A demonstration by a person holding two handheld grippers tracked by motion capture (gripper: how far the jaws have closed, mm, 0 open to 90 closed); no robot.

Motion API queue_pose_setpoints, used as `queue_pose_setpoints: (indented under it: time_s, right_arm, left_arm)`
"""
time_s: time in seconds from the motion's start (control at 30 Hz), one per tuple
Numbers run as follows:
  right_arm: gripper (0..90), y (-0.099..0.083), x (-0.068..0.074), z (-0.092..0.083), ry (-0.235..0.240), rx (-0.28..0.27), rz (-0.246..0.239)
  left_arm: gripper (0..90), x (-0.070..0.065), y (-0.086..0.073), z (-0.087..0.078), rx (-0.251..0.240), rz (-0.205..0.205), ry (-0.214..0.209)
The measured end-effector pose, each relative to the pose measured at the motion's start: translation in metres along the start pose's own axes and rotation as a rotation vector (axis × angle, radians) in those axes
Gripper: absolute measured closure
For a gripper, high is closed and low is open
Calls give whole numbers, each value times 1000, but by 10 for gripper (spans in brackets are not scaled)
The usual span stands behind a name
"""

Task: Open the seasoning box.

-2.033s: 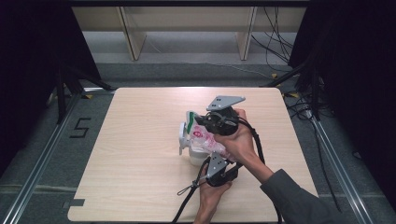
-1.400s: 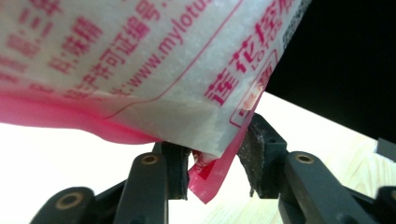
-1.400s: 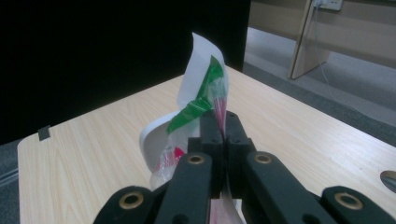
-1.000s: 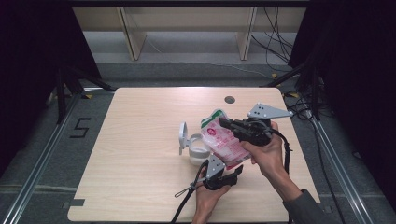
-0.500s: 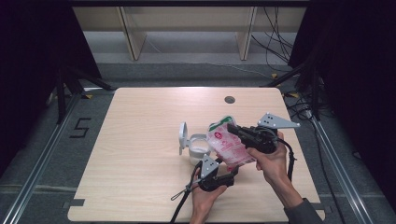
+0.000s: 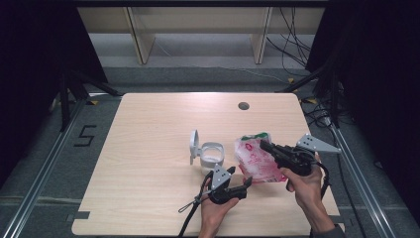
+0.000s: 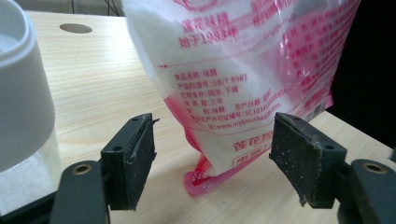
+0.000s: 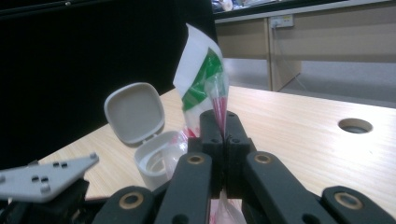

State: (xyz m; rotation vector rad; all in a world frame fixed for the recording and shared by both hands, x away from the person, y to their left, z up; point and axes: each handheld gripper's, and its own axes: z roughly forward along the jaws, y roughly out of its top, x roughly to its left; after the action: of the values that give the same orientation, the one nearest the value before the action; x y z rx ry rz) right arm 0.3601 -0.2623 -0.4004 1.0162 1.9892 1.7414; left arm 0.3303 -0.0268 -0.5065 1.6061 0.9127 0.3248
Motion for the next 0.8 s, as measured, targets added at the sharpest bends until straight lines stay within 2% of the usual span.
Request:
queue_pose_setpoints:
  time_s: [0.03, 0.1, 0.13, 0.2, 0.23, 0.27, 0.33, 0.37, 0.47, 0.5, 0.53, 0.57, 0.63, 0.67, 0.7, 0.73, 0.77, 0.8]
  right_arm:
    - [900, -2, 1, -6, 4, 4, 13]
    - [900, -6, 3, -14, -6, 2, 36]
    - [900, -8, 0, -17, -13, 1, 7]
    - [900, -14, -2, -26, -33, -3, 16]
    - [900, -16, -3, -30, -31, 1, 36]
    - [900, -19, -6, -33, -40, -11, 19]
    - [900, -25, -14, -39, -72, -6, 45]
    - [900, -28, -19, -40, -78, -17, 47]
    - [900, -36, -27, -44, -90, -14, 89]
    - [900, -37, -29, -44, -104, -16, 71]
    - [900, -39, -30, -46, -131, 7, 95]
    - [900, -41, -34, -46, -140, 12, 97]
    - [900, -45, -40, -47, -148, 17, 113]
    - [900, -46, -42, -46, -142, 13, 96]
    - [900, -47, -42, -46, -163, 11, 114]
    - [900, -48, -44, -44, -152, -6, 108]
    - [900, -48, -45, -45, -165, 19, 105]
    - [900, -49, -47, -44, -166, 12, 109]
  left_arm:
    - [296, 1, 1, -2, -2, 18, -1]
    - [296, 0, 3, -6, -6, 22, 6]
    - [295, 0, 5, -11, -1, 29, -2]
    - [294, 0, 7, -15, -6, 36, 0]
    - [294, -1, 9, -16, -25, 46, -18]
    - [290, -2, 8, -19, -21, 31, -13]
    - [288, -4, 9, -20, -12, 40, -10]
    - [287, -5, 9, -20, -22, 32, -18]
    - [287, -4, 9, -23, -4, 46, -7]
    - [288, -3, 10, -23, -15, 37, -12]
    - [289, -3, 12, -24, -15, 36, -3]
    - [291, -3, 14, -25, -22, 42, -8]
    - [292, -3, 18, -26, -12, 86, -9]
    - [291, -4, 19, -26, -10, 92, -7]
    - [291, -5, 20, -26, 3, 93, -3]
    - [291, -5, 21, -26, 9, 88, -3]
    - [290, -6, 22, -25, 13, 97, -1]
    - [289, -6, 24, -27, 34, 125, 0]
